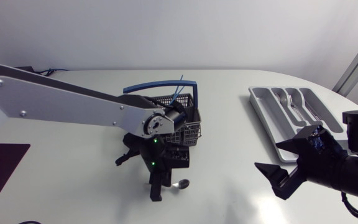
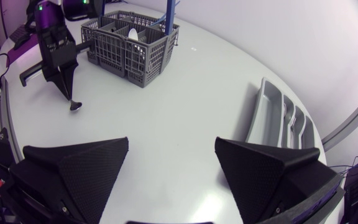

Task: Unload the cutlery basket into the drawer organizer.

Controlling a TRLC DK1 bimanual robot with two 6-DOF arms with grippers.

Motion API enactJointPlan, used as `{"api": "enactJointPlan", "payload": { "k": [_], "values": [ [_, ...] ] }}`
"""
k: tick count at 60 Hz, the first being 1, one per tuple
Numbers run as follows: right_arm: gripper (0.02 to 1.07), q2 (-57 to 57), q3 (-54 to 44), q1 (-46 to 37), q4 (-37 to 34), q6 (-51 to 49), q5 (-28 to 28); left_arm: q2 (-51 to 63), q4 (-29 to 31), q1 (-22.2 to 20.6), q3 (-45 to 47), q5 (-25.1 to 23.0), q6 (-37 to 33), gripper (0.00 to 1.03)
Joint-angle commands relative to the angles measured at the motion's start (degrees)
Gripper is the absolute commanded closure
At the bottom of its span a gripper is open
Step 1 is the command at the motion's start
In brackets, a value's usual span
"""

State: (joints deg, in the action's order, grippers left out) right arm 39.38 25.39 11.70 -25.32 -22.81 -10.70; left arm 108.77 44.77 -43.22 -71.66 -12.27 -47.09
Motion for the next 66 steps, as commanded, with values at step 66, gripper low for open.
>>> {"api": "enactJointPlan", "payload": {
  "k": [66],
  "values": [
    [0.18,25.8,23.1,13.2,6.8,24.7,-0.5,-5.1,-27.1,2.6,-17.9,-6.4,71.8,1.00]
  ]
}}
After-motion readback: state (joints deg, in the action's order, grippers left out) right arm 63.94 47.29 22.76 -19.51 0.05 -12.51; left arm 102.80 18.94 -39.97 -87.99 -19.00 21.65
